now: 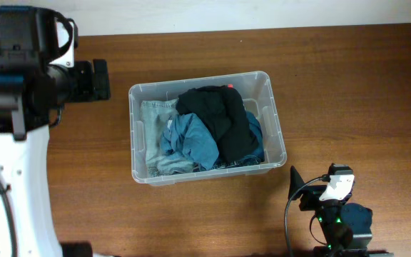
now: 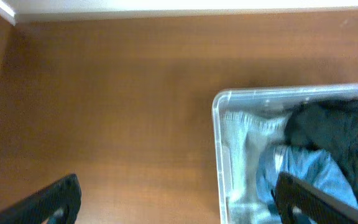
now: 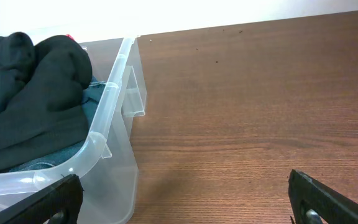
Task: Pack container
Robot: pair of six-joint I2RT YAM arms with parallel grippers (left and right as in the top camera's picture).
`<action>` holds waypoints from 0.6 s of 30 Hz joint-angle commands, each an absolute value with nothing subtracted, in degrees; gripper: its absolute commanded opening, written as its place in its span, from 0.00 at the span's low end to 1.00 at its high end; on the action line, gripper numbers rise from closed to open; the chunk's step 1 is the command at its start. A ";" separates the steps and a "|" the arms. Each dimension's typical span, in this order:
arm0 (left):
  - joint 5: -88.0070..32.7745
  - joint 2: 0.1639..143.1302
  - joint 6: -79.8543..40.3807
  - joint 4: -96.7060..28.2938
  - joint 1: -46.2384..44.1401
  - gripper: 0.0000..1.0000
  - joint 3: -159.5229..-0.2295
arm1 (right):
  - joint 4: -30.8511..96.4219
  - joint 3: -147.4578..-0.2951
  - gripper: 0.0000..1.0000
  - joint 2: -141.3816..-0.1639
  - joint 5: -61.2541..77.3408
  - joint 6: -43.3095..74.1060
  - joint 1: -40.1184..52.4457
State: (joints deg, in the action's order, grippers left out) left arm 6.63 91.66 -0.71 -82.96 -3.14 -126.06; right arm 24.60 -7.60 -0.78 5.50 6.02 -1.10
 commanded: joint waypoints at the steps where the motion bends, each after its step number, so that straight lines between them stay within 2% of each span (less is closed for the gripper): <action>1: 0.40 82.06 8.99 -74.06 -2.87 0.99 -114.43 | 24.43 -7.11 0.98 -0.38 5.80 6.46 -1.58; 6: -0.51 67.79 9.13 -57.87 -2.87 0.99 -90.00 | 24.43 -7.11 0.98 -0.38 5.80 6.46 -1.58; 11: -0.51 53.71 9.13 -47.37 -2.83 0.99 -70.37 | 24.43 -7.11 0.98 -0.38 5.80 6.46 -1.58; 18: -2.46 34.54 9.08 -44.10 -2.83 1.00 -50.37 | 24.43 -7.11 0.98 -0.38 5.80 6.46 -1.58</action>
State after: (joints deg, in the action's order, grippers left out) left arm -0.34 41.01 7.97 -44.69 -3.07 -56.69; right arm 24.40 -7.53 -0.80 5.52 6.02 -1.10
